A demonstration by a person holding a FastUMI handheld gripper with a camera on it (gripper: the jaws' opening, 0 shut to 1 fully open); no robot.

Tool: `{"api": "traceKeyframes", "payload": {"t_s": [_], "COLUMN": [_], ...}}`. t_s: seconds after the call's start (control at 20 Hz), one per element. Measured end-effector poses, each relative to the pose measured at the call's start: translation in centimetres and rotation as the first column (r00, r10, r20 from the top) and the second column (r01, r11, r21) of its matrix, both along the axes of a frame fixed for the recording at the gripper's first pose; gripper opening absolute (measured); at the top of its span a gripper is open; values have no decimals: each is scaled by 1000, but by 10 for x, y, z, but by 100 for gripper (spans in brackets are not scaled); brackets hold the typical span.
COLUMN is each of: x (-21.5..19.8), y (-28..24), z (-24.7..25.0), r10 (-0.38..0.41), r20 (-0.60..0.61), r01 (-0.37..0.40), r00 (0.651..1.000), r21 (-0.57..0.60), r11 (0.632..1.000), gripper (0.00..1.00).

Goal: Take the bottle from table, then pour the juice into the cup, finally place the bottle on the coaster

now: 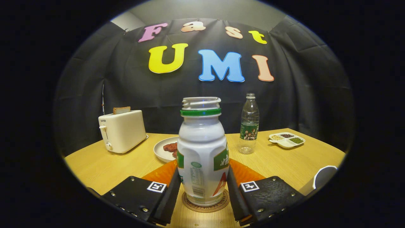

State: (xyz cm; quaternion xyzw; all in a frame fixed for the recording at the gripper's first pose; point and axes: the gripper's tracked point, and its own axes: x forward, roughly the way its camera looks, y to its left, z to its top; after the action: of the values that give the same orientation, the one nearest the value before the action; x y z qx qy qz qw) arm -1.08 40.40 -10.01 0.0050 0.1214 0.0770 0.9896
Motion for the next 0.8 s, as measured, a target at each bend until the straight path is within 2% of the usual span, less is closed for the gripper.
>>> {"api": "traceKeyframes", "payload": {"t_s": [0.2, 0.35, 0.4, 0.65, 0.8], "x": [1, 1, -1, -2, -5], "y": [-4, -5, -5, -1, 1], "z": [2, 3, 4, 4, 18], "r10": [-9, -6, -3, 18, 26], "r20": [-6, -9, -10, -21, 12], "r01": [9, 6, 3, -18, -26], "r00": [1000, 1000, 1000, 1000, 1000], "r21": [15, 21, 27, 23, 17], "r11": [1000, 1000, 1000, 1000, 1000], "gripper": [74, 94, 97, 98, 98]}}
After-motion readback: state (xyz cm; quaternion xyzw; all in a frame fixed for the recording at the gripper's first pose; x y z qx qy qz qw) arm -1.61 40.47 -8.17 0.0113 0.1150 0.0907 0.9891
